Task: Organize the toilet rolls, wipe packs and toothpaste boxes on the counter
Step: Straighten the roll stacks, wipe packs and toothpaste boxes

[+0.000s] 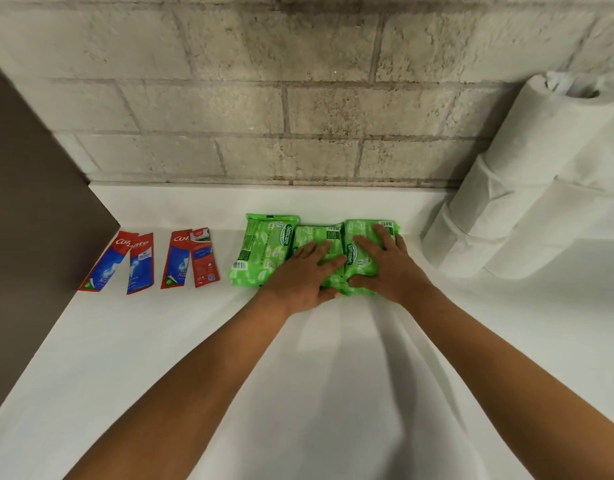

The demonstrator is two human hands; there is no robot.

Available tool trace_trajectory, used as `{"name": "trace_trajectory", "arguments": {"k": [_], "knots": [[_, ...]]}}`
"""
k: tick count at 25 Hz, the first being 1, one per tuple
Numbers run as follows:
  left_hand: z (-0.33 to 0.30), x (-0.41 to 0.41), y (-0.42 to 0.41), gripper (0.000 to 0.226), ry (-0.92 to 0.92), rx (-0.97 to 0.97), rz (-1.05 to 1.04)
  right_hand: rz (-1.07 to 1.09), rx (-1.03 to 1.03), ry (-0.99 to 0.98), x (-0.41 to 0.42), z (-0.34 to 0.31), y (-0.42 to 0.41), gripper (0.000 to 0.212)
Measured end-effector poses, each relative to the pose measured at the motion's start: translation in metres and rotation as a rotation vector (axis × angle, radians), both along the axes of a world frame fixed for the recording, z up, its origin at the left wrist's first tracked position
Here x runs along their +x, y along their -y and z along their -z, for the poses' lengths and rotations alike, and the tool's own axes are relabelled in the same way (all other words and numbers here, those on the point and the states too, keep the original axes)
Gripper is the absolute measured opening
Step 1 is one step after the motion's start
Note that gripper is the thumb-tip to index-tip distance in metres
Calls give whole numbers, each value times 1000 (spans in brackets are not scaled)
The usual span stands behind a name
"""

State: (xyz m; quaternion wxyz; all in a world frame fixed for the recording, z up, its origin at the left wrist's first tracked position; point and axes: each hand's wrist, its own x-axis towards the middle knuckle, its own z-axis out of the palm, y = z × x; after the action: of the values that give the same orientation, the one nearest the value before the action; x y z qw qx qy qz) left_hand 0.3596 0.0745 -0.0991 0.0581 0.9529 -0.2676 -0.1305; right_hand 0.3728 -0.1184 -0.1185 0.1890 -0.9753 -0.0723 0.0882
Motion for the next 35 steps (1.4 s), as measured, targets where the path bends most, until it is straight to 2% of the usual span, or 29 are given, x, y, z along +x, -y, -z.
{"name": "trace_trajectory", "arguments": {"k": [3,8,16,24,27,29,32,35], "knots": [[-5,3,-1,69,-27,-26,-11,7,33,-3,3,2,-1,91],[-10,1,1,74,8,8,-45,48,48,-51,-8,-6,8,107],[-15,4,7,62,-25,-134,-159,112,219,-75,-10,-5,4,100],[-2,-1,8,58,-82,-288,-143,105,216,-68,-13,-4,3,98],[0,-10,11,66,48,-142,-132,88,168,-145,-10,-9,6,104],[-2,-14,17,76,88,-46,-193,117,220,-180,-8,-12,6,100],[-3,-14,25,84,23,-67,-293,173,309,-181,-7,-14,3,84],[-1,-12,30,87,-62,-119,-356,174,271,-186,-9,-13,2,88]]}}
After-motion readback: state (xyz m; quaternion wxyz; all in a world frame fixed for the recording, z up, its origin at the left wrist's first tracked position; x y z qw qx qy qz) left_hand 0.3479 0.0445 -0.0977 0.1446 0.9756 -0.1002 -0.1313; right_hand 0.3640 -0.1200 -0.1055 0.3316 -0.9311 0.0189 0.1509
